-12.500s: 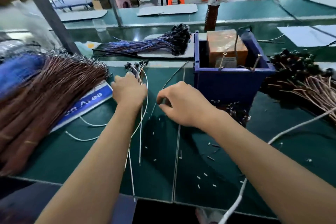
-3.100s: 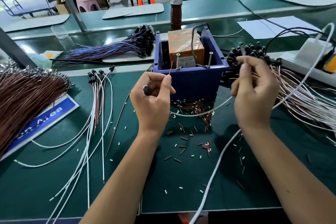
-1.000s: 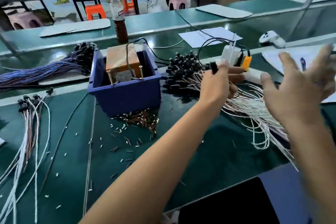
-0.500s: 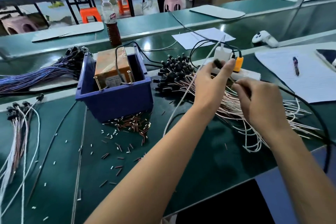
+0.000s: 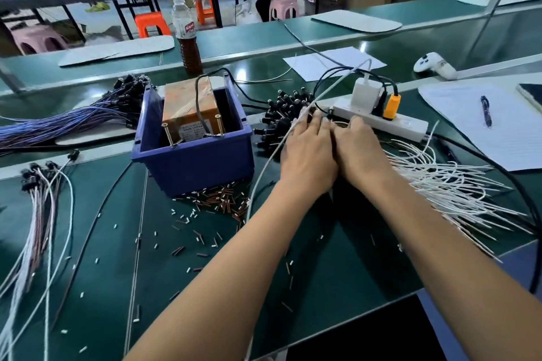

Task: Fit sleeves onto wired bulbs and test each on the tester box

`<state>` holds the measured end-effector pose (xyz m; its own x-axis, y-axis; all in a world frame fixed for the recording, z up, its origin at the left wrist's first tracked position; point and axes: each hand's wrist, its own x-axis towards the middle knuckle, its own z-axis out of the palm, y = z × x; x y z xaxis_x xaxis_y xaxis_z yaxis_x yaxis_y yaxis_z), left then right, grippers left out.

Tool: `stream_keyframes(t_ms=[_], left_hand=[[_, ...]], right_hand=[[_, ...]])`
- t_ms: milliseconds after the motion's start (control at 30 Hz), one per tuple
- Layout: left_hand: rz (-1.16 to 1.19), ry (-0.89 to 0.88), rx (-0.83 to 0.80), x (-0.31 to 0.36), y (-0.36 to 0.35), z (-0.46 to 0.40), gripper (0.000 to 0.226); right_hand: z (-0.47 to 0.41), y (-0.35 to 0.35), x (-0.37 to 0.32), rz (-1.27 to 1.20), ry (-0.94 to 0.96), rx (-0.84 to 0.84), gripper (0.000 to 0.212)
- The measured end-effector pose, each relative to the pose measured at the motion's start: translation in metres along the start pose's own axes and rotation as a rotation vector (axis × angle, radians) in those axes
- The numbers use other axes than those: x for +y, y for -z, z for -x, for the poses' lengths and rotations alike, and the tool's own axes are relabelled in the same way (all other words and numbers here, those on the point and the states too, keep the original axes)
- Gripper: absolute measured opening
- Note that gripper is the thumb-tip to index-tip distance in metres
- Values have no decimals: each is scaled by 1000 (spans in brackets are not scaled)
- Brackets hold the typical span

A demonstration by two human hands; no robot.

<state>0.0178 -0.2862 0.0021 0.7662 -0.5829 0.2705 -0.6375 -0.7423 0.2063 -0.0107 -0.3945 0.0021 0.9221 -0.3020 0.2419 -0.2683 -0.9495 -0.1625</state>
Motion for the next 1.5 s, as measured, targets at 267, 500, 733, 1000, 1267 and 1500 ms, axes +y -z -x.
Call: stream_keyframes(t_ms=[267, 500, 733, 1000, 1267, 1500], left_hand=[[-210, -48, -58, 4, 1, 5, 68], [579, -69, -60, -8, 63, 43, 36], [696, 249, -227, -96, 106, 108, 41], [240, 899, 220, -209, 127, 187, 21], [-232, 1091, 70, -272, 115, 199, 44], [-109, 1056, 64, -275, 119, 190, 24]], right_hand=[[9, -2, 7, 88, -29, -157, 65], [28, 31, -14, -414, 7, 515, 46], [65, 39, -124, -591, 477, 617, 29], [93, 13, -239, -467, 841, 16, 29], [91, -13, -302, -292, 875, -278, 28], [87, -22, -318, -477, 630, -351, 29]])
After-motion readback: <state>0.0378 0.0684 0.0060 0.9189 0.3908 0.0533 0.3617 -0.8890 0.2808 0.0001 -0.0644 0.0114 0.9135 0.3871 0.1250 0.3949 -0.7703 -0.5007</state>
